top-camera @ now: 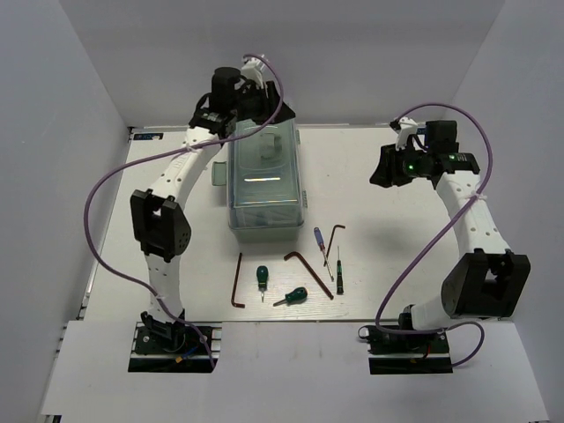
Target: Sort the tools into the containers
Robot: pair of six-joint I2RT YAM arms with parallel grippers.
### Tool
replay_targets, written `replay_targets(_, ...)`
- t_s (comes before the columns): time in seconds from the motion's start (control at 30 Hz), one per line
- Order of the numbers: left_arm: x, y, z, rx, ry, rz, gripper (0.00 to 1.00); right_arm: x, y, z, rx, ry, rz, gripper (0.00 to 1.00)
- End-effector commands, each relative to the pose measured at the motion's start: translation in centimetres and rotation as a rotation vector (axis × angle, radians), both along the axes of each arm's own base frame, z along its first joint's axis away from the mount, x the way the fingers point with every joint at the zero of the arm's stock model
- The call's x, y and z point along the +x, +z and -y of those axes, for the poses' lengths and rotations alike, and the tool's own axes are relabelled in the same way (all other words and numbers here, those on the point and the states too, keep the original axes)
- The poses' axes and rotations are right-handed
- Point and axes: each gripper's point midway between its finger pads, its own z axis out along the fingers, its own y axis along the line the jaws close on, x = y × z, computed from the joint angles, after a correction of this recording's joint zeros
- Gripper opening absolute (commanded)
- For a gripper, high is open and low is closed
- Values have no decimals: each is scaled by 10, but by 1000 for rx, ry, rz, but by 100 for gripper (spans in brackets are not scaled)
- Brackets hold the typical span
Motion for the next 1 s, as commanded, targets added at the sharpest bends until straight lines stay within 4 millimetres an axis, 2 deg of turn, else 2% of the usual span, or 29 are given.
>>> replay_targets(0.0,6,-1,2,27,87,-45,51,11,22,-11,59,36,54,49)
replay_targets(0.03,7,-6,5,38,95,-56,59,12,21,-11,64,32,52,50)
replay_targets(0.07,11,-13,7,60,120,-80,59,14,19,-9,65,23,45,52)
replay_targets(0.1,12,-10,4,69,142,-83,60,13,16,-10,66,23,35,52)
replay_targets(0.17,16,-19,2,102,187,-107,66,15,14,-10,66,18,32,54)
replay_targets(0.23,7,-34,5,156,199,-150,67,16,10,-10,68,14,16,54)
replay_targets(0.3,3,-43,-4,221,239,-167,68,17,5,-12,75,18,2,55)
replay_targets(0.37,1,-47,-11,265,277,-170,70,18,2,-13,80,19,-5,55)
replay_targets(0.43,-6,-39,-14,286,290,-158,70,18,-2,-13,91,17,-25,55)
replay_targets(0.47,-10,-43,-13,311,291,-157,70,19,-3,-15,94,18,-30,56)
replay_targets(0.53,-17,-34,-11,317,286,-138,70,20,-9,-15,98,14,-49,56)
replay_targets(0.6,-16,-38,-17,340,315,-147,70,21,-11,-14,100,11,-52,56)
replay_targets(0.77,-29,-48,-16,404,322,-174,70,23,-12,-15,99,17,-53,56)
replay_targets(0.97,-40,-53,-27,481,361,-195,70,23,-14,-15,106,9,-66,56)
